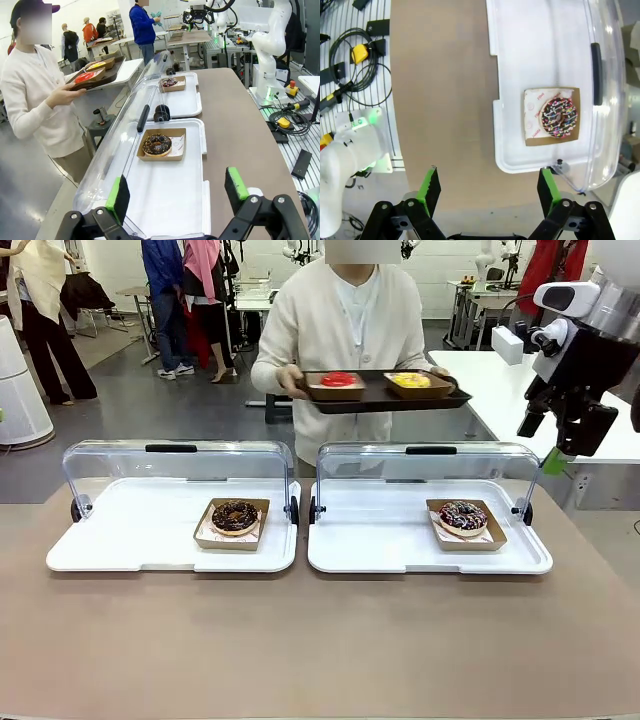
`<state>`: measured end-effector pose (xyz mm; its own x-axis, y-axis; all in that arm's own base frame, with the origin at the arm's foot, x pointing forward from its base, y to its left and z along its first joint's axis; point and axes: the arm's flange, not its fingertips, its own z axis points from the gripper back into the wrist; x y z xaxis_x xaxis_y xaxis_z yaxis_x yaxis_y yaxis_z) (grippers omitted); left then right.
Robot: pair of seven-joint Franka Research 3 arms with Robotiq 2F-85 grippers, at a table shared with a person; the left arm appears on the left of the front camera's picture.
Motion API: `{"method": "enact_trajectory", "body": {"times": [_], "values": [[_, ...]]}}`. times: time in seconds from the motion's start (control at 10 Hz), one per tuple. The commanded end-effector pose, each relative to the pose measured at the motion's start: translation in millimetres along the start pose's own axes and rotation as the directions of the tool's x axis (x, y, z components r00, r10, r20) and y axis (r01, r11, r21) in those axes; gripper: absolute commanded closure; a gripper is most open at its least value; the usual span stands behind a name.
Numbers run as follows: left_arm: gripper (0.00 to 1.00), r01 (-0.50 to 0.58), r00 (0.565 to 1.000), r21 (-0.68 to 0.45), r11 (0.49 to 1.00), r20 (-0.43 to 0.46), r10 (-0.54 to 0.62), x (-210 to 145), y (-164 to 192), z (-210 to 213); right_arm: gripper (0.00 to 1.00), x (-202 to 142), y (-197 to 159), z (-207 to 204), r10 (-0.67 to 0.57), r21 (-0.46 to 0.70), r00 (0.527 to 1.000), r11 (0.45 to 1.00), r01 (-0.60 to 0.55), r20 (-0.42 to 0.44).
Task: Provide the desired donut to the person.
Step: Place the picked Paper togo box onto the Handle tray extended by the person.
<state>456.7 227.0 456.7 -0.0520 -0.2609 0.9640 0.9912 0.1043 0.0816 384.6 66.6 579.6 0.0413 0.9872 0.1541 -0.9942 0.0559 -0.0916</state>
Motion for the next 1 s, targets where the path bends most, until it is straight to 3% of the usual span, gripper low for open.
{"method": "enact_trajectory", "body": {"times": [0.0, 0.9], "values": [[0.00, 0.002, 1.000, 0.002, 1.000, 0.012, -0.002, 3.0, 0.0, 1.0, 0.00, 2.3, -2.0, -1.4, -0.004, -0.003, 1.000, 1.000, 0.004, -0.002], [0.00, 0.002, 1.000, 0.002, 1.000, 0.012, -0.002, 3.0, 0.0, 1.0, 0.00, 2.3, -2.0, -1.4, -0.004, -0.003, 1.000, 1.000, 0.004, -0.002]]}}
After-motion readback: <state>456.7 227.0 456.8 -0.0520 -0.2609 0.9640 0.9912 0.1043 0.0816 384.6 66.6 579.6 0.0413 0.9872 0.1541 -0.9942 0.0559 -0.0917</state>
